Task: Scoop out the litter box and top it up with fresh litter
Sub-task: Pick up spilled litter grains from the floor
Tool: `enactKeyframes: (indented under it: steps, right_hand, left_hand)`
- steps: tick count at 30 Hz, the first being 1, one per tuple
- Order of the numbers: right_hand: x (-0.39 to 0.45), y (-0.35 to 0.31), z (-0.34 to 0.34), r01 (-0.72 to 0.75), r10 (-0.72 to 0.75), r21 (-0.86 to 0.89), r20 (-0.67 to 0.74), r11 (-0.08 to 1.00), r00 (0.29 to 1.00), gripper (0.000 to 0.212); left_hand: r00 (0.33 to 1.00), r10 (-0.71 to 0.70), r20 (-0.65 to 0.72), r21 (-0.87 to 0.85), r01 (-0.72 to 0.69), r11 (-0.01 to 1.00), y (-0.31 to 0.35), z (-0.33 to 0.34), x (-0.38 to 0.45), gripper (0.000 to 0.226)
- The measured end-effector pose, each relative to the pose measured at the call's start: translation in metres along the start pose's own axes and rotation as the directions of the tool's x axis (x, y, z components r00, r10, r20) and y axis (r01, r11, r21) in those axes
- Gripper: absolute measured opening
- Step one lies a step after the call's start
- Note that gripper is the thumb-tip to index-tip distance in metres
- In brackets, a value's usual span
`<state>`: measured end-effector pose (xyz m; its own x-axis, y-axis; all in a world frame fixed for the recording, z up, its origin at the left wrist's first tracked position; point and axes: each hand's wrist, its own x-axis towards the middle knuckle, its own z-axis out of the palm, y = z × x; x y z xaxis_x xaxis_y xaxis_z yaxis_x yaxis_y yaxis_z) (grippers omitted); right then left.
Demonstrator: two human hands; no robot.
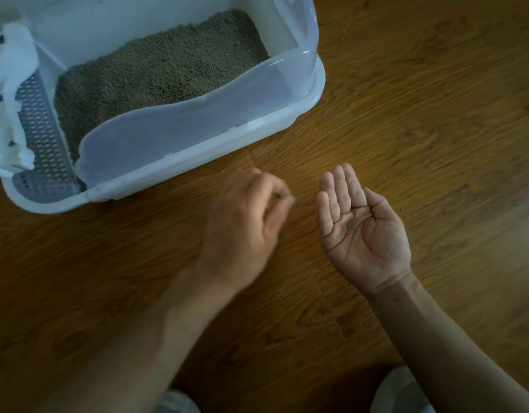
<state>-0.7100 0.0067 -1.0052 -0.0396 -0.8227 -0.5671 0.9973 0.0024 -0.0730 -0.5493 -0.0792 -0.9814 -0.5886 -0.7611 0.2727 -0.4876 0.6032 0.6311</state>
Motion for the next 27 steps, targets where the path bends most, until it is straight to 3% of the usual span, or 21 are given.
enactKeyframes:
  steps: [3,11,15,19,23,27]
  right_hand:
    - [0.000,0.004,0.003,-0.001,0.001,-0.017,-0.003,1.000,1.000,0.053]
    - [-0.008,0.000,0.009,-0.033,0.033,0.006,0.037,0.999,0.999,0.057]
    - [-0.009,-0.012,0.009,-0.018,0.017,0.034,0.030,0.999,0.999,0.058]
    - [-0.010,-0.015,0.005,-0.007,0.006,0.022,0.011,1.000,1.000,0.061]
    - [-0.009,-0.013,0.000,-0.015,0.015,0.021,0.002,1.000,1.000,0.059]
    - [-0.008,-0.012,-0.003,-0.018,0.018,0.031,0.000,0.999,1.000,0.058]
  left_hand:
    - [0.994,0.076,-0.079,-0.099,-0.084,0.992,0.040,0.006,-0.014,0.015]
    - [0.970,0.228,-0.086,-0.076,-0.235,0.969,0.056,0.016,-0.025,0.016]
    - [0.982,0.063,-0.176,-0.146,-0.090,0.985,0.034,0.009,-0.022,0.014]
    - [0.982,-0.189,0.020,0.050,0.188,0.981,-0.016,0.019,-0.018,0.023]
    - [0.975,-0.194,0.110,0.165,0.175,0.971,-0.039,0.023,-0.016,0.030]
    - [0.984,-0.155,0.091,0.152,0.140,0.978,-0.047,0.029,-0.009,0.013]
